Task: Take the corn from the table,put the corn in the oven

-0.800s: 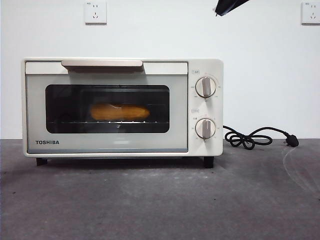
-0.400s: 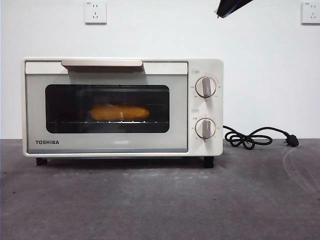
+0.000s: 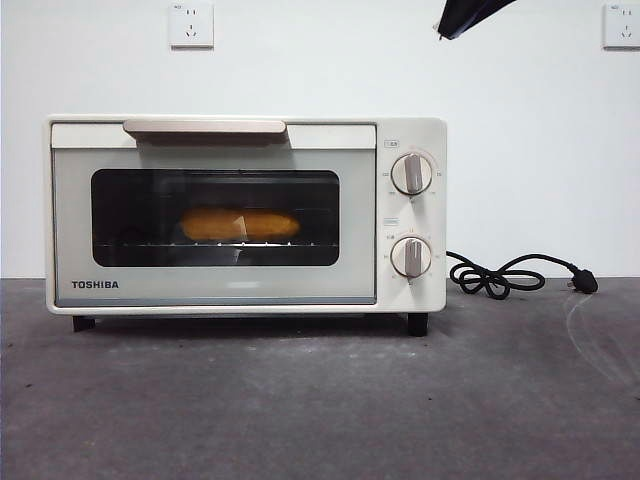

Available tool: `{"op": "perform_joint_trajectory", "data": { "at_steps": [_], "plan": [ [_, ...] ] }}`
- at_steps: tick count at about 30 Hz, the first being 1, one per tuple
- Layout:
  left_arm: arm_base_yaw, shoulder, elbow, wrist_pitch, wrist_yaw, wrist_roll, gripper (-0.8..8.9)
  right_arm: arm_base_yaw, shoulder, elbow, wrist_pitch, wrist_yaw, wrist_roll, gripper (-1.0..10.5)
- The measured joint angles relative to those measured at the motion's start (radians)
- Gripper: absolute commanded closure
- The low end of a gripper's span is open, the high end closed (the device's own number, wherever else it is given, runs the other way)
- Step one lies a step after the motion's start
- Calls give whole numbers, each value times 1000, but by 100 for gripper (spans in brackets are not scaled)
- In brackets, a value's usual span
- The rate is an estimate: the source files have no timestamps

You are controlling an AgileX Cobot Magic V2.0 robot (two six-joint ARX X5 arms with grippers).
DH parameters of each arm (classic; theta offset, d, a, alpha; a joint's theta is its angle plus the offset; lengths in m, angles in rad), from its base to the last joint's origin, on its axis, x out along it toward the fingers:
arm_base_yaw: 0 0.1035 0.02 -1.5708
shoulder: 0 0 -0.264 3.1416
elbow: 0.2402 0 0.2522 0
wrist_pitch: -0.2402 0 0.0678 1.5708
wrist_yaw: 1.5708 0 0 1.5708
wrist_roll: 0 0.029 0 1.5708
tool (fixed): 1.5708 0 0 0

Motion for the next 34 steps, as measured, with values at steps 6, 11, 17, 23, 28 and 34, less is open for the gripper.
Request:
{"op": "perform_joint_trajectory", "data": {
  "at_steps": [6,11,17,23,28,34],
  "plan": [
    [0,3,0,6,0,0,817,0,0,0,0,16,0,946],
    [0,15,0,6,0,0,817,0,0,0,0,16,0,946],
    [0,27,0,6,0,0,817,0,0,0,0,16,0,946],
    [0,42,0,6,0,1,817,0,0,0,0,16,0,946],
    [0,56,0,6,0,1,817,-7,0,0,5,49,0,946],
    [0,65,0,6,0,1,817,-56,-49,-2,13,143,-52,946]
  ]
}}
